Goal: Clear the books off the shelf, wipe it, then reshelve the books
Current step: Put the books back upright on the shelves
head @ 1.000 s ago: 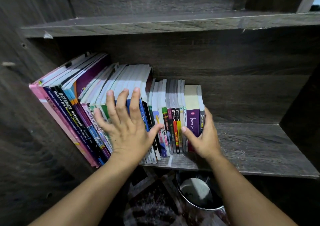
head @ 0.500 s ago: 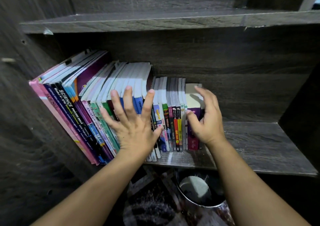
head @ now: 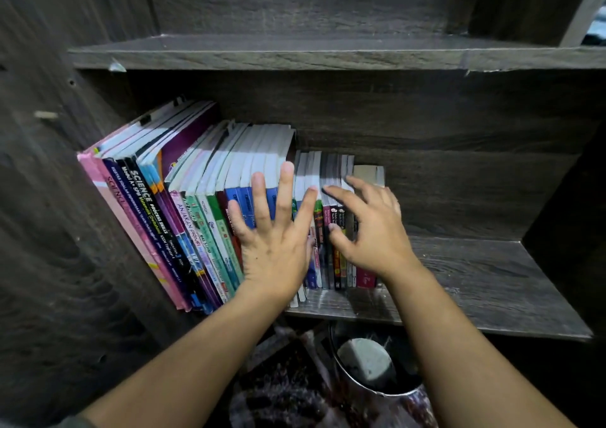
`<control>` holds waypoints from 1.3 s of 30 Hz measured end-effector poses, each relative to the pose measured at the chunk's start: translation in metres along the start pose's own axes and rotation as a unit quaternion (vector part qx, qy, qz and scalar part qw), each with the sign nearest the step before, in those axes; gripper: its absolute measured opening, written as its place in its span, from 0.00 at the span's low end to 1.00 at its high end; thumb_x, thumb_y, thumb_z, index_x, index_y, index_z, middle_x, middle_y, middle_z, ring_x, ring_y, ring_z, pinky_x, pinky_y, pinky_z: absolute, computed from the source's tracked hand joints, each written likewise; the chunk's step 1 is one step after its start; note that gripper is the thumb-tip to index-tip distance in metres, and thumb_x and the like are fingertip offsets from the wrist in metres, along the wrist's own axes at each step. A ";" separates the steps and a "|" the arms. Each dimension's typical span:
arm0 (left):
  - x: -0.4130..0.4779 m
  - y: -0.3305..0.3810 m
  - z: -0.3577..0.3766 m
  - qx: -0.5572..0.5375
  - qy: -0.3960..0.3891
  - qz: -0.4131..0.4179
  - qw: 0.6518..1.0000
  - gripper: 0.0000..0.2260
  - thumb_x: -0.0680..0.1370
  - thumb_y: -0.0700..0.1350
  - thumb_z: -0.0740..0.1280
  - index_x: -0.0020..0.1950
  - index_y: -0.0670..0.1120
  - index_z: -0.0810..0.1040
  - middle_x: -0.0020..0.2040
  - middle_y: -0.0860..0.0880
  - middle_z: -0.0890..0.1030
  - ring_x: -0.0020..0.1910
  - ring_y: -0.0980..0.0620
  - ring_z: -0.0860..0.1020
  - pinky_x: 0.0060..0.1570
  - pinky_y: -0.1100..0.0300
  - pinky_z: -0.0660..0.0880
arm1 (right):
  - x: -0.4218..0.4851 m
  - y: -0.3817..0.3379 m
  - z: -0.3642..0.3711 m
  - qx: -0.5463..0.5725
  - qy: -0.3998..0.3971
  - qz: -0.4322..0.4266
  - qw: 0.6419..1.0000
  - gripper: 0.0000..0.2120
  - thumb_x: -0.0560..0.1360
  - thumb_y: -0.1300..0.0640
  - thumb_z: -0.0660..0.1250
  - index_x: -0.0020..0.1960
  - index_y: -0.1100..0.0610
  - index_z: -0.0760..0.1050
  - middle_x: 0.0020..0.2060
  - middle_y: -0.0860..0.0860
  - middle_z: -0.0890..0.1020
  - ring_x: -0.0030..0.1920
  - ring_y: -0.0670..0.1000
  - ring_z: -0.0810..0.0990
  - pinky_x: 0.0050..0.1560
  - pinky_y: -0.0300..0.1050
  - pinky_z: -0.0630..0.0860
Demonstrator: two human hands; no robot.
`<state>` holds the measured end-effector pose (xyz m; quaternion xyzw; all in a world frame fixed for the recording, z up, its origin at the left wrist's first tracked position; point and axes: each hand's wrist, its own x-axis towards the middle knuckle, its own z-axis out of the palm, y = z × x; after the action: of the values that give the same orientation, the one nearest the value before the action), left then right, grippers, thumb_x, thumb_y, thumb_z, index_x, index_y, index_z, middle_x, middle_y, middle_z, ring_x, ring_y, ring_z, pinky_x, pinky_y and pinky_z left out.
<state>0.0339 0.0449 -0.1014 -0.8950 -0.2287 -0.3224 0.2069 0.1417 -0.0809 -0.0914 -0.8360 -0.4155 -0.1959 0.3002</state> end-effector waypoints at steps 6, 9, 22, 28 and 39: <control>0.002 0.003 -0.005 0.001 -0.024 -0.028 0.999 0.48 0.60 0.51 0.80 0.75 0.58 0.60 0.77 0.41 0.32 0.74 0.32 0.35 0.67 0.32 0.34 | 0.007 0.002 -0.019 0.043 -0.090 0.026 0.995 0.33 0.69 0.50 0.70 0.72 0.42 0.65 0.73 0.47 0.65 0.73 0.52 0.61 0.74 0.58 0.55; 0.005 0.003 -0.015 -0.027 -0.037 -0.019 0.999 0.45 0.59 0.53 0.79 0.73 0.58 0.63 0.78 0.43 0.37 0.74 0.33 0.33 0.67 0.32 0.35 | 0.009 0.000 -0.027 0.072 -0.128 0.046 0.988 0.35 0.66 0.48 0.64 0.73 0.40 0.64 0.75 0.46 0.62 0.74 0.51 0.58 0.75 0.57 0.53; -0.010 0.017 -0.081 -0.352 -0.111 -0.067 0.927 0.08 0.79 0.43 0.65 0.56 0.44 0.74 0.73 0.46 0.63 0.61 0.44 0.76 0.55 0.52 0.74 | 0.002 -0.011 -0.021 -0.036 -0.129 0.045 0.990 0.33 0.73 0.53 0.64 0.75 0.41 0.57 0.77 0.46 0.54 0.75 0.50 0.53 0.73 0.62 0.55; -0.001 0.019 -0.103 -0.369 -0.238 -0.114 0.891 0.40 0.74 0.38 0.70 0.75 0.53 0.47 0.66 0.45 0.67 0.60 0.44 0.74 0.56 0.56 0.71 | 0.003 -0.011 -0.020 -0.019 -0.138 0.055 0.989 0.34 0.73 0.55 0.63 0.75 0.41 0.56 0.77 0.46 0.53 0.75 0.52 0.51 0.73 0.63 0.54; 0.009 -0.024 -0.128 -0.288 -0.333 -0.073 0.895 0.46 0.77 0.41 0.66 0.76 0.63 0.33 0.40 0.50 0.77 0.38 0.50 0.77 0.41 0.54 0.76 | 0.003 -0.027 -0.005 -0.063 -0.069 0.092 0.991 0.26 0.73 0.43 0.61 0.70 0.42 0.62 0.75 0.49 0.59 0.74 0.56 0.53 0.70 0.72 0.50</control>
<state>-0.0347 0.0009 0.0002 -0.9510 -0.2462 -0.0716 -0.1728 0.1212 -0.0695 -0.0769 -0.8993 -0.3435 -0.1355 0.2342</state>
